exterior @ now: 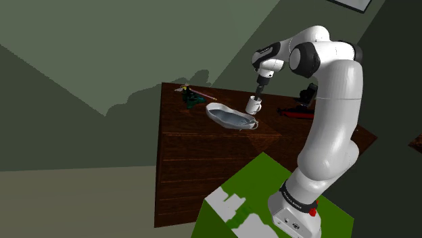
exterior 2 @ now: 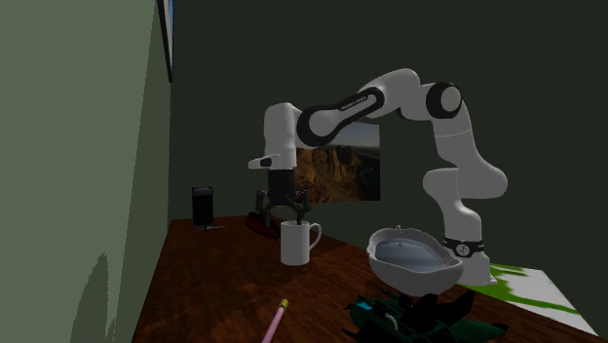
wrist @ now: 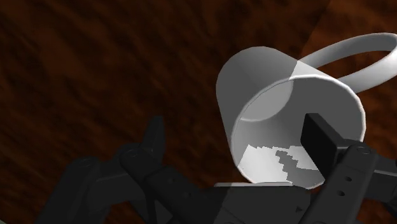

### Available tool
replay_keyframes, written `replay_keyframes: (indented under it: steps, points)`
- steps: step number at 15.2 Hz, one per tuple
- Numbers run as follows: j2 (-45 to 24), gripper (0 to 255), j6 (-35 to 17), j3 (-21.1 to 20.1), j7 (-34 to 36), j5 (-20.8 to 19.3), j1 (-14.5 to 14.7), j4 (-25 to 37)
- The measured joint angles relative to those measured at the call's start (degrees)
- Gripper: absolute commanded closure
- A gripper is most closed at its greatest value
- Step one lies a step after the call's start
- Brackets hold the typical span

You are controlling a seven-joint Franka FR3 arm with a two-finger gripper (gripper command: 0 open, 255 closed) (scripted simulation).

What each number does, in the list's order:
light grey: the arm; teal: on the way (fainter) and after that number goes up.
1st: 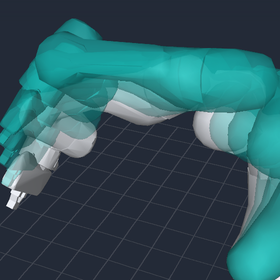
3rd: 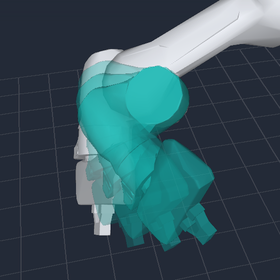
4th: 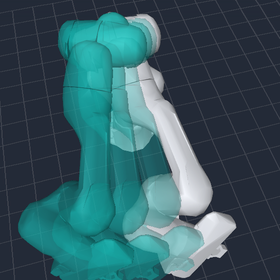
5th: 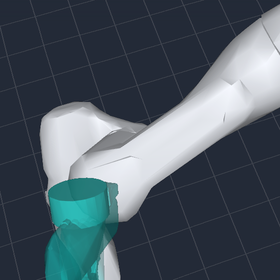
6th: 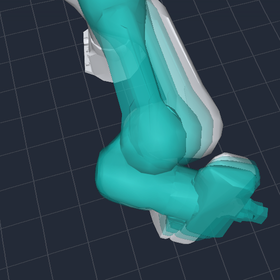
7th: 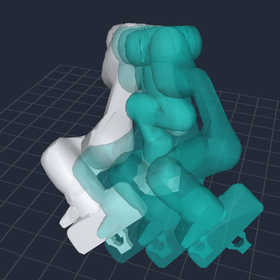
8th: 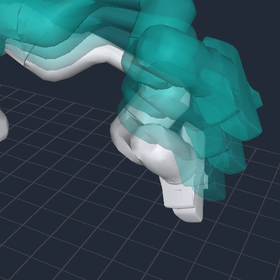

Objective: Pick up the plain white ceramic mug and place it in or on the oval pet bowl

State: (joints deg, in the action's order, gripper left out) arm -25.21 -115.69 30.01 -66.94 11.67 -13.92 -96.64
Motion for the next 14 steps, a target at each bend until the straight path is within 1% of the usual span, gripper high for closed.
replay_keyframes:
  steps: [4,9,10,14]
  points:
    - [-0.9,0,-2.0,-0.3,-0.5,0.6,-0.2,-1.2]
    - [-1.1,0,-2.2,-0.3,-0.6,0.7,-0.3,-1.2]
    - [-1.1,255,-2.2,-0.3,-0.6,0.7,-0.3,-1.2]
    - [-1.1,255,-2.2,-0.3,-0.6,0.7,-0.3,-1.2]
